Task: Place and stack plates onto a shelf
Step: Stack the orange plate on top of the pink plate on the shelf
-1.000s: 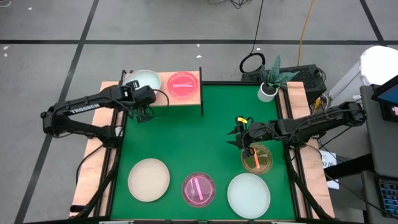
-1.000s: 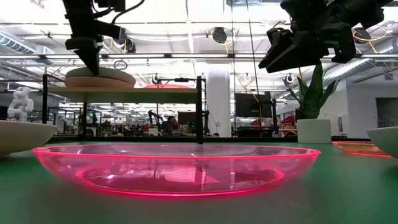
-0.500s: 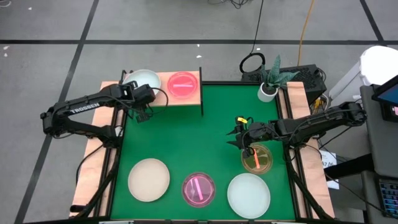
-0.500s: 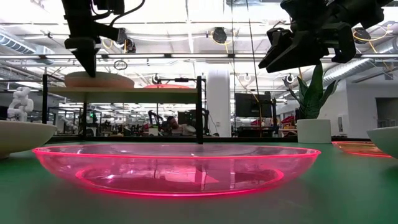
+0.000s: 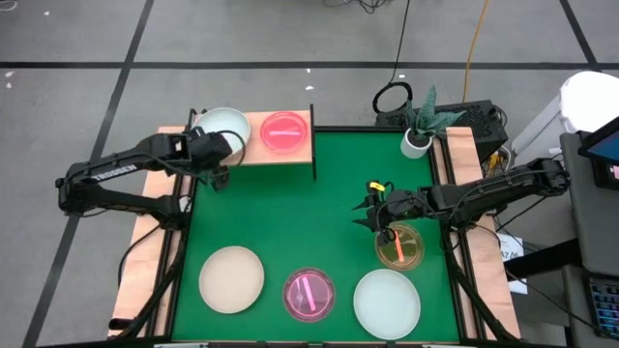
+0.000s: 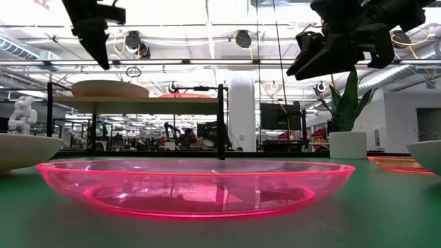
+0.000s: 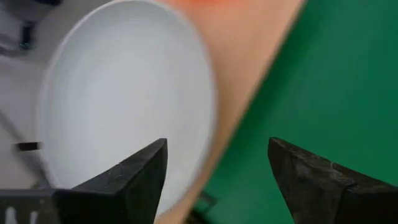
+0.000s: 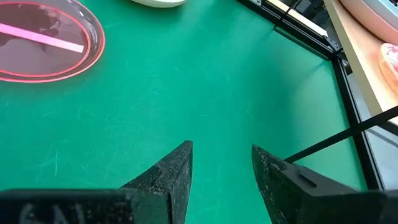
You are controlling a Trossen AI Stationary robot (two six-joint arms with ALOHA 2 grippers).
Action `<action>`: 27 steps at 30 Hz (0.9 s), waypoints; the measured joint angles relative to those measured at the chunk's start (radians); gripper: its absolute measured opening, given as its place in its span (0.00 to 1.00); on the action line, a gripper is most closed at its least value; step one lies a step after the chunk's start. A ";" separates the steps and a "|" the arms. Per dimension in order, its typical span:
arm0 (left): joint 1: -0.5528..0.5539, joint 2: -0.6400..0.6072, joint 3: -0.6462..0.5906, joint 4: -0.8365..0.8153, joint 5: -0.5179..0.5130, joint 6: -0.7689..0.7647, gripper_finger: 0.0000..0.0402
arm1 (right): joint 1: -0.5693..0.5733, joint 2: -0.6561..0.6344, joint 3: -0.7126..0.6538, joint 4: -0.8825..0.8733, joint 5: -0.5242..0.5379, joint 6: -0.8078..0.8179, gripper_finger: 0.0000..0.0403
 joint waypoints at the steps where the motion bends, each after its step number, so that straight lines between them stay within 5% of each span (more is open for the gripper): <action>1: -0.018 -0.010 0.000 0.006 0.018 -0.028 0.71 | 0.000 0.000 0.000 0.000 0.000 0.007 0.36; 7: -0.160 -0.019 -0.029 0.050 0.058 -0.194 0.71 | 0.000 0.000 0.000 0.000 -0.004 0.079 0.36; 15: -0.405 -0.012 -0.164 0.352 0.074 -0.207 0.71 | 0.018 0.000 0.000 -0.104 0.021 0.232 0.36; 27: -0.570 -0.011 -0.334 0.694 -0.013 -0.210 0.71 | 0.215 -0.003 0.036 -0.396 -0.058 0.535 0.36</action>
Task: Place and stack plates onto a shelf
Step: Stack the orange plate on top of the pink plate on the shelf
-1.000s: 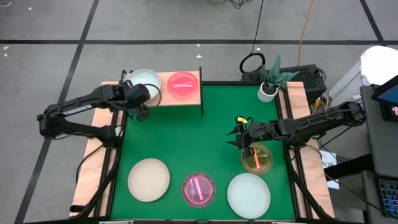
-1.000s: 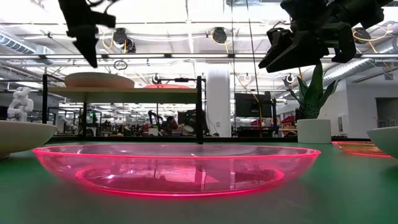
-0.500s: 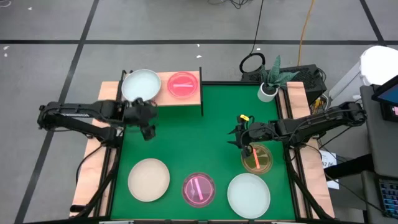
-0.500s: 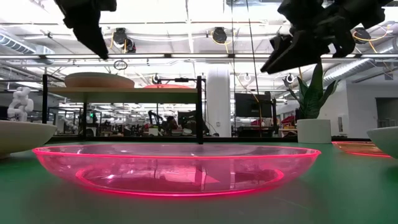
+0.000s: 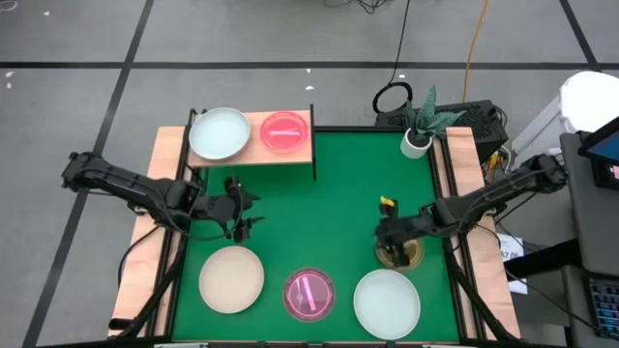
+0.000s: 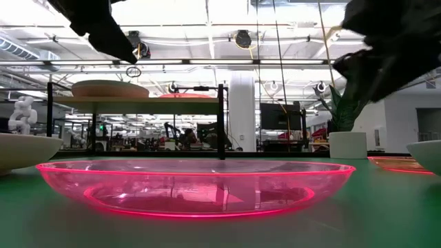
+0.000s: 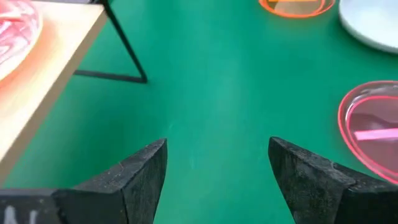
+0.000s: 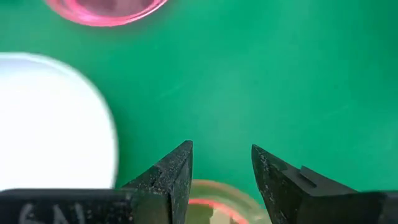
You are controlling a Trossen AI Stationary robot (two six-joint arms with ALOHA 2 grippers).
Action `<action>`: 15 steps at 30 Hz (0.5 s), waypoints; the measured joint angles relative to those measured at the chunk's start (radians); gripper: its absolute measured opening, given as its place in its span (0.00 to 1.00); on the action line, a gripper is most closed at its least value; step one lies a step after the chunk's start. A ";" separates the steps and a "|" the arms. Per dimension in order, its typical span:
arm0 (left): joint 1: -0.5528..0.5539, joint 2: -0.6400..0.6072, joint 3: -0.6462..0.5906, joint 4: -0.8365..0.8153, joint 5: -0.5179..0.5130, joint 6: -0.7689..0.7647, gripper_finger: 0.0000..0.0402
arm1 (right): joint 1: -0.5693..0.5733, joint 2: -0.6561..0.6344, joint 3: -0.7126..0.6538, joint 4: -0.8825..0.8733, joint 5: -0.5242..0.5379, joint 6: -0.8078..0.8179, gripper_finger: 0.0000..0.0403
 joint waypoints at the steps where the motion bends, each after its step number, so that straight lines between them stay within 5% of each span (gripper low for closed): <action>1: -0.004 0.000 -0.012 0.021 -0.002 0.004 0.71 | 0.021 0.000 0.007 -0.022 -0.002 0.018 0.36; 15: -0.053 0.143 -0.056 0.212 -0.027 0.033 0.71 | 0.255 0.000 0.046 -0.335 -0.003 0.284 0.36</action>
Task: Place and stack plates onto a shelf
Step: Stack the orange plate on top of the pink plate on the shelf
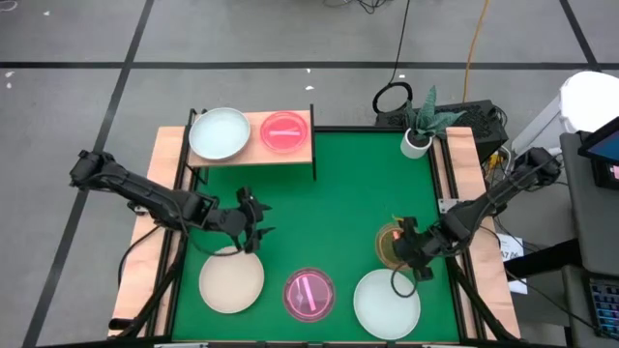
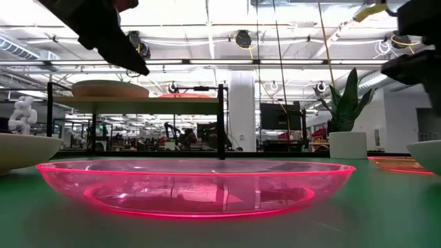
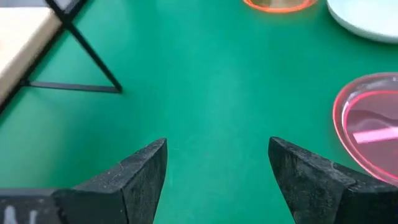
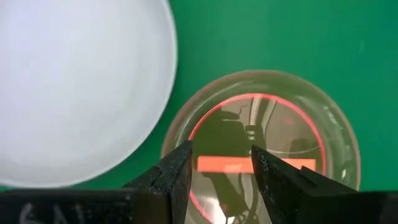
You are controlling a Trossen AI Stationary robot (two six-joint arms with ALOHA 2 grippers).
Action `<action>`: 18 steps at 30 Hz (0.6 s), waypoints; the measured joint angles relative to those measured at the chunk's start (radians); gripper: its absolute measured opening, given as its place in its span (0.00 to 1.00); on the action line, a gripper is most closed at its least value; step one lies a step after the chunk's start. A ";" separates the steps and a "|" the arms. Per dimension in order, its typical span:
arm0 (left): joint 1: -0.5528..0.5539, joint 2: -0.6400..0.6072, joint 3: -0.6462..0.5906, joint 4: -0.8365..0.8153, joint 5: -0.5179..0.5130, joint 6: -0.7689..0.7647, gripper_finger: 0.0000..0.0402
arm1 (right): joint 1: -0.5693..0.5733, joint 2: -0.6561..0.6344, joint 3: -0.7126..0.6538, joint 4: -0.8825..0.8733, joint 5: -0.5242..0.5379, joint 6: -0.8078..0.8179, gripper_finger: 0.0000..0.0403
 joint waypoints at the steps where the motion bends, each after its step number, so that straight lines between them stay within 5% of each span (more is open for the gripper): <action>1: -0.005 0.013 0.000 0.011 0.000 0.000 0.71 | 0.015 0.000 0.000 -0.001 0.000 0.007 0.36; 18: -0.135 0.127 0.000 0.201 -0.079 -0.076 0.71 | 0.271 0.125 0.000 0.009 -0.021 0.230 0.36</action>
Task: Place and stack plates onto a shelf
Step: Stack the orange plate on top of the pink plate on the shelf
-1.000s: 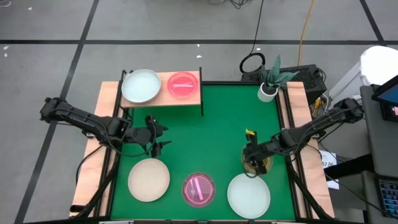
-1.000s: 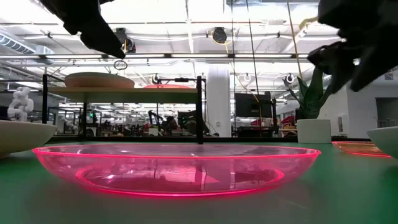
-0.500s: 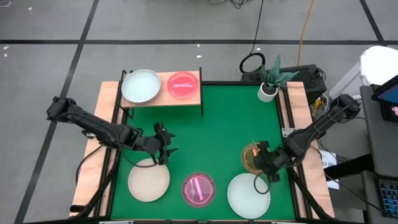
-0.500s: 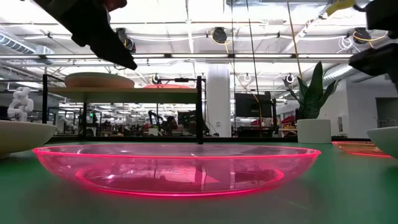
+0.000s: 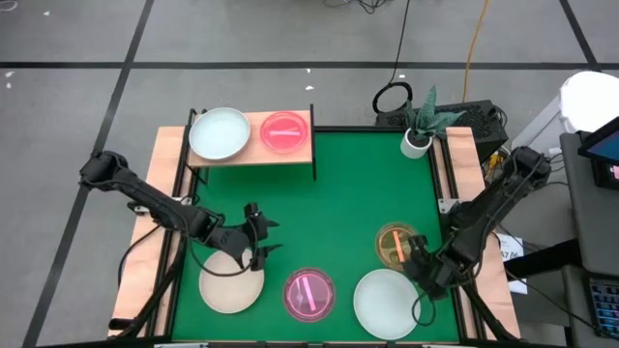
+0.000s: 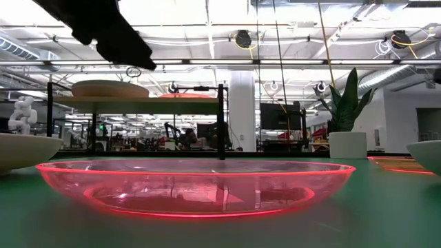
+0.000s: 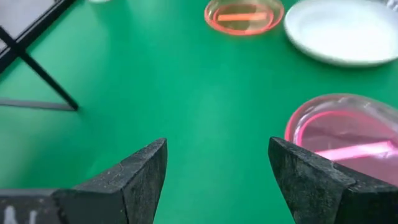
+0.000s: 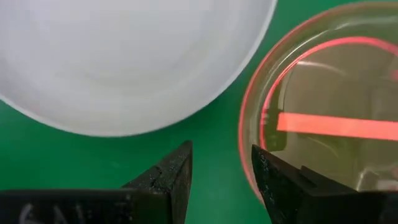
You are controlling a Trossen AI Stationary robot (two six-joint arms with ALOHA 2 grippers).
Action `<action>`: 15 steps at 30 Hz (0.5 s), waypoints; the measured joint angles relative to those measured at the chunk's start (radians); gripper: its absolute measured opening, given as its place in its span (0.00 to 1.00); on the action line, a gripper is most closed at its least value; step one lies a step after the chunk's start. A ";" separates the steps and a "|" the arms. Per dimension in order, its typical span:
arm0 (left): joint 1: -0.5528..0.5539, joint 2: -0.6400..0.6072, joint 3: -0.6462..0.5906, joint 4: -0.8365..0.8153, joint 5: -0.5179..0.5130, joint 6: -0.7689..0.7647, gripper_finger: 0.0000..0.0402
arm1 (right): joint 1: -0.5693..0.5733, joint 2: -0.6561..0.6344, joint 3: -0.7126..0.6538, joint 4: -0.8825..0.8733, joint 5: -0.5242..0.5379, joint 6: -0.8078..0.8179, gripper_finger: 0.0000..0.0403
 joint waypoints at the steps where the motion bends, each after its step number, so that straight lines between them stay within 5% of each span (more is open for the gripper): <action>1: -0.007 0.000 0.000 0.015 -0.006 -0.003 0.71 | 0.011 0.015 0.000 -0.004 0.001 0.005 0.36; 15: -0.027 0.000 0.000 0.057 -0.042 0.051 0.71 | 0.040 0.168 0.000 -0.078 0.056 0.019 0.25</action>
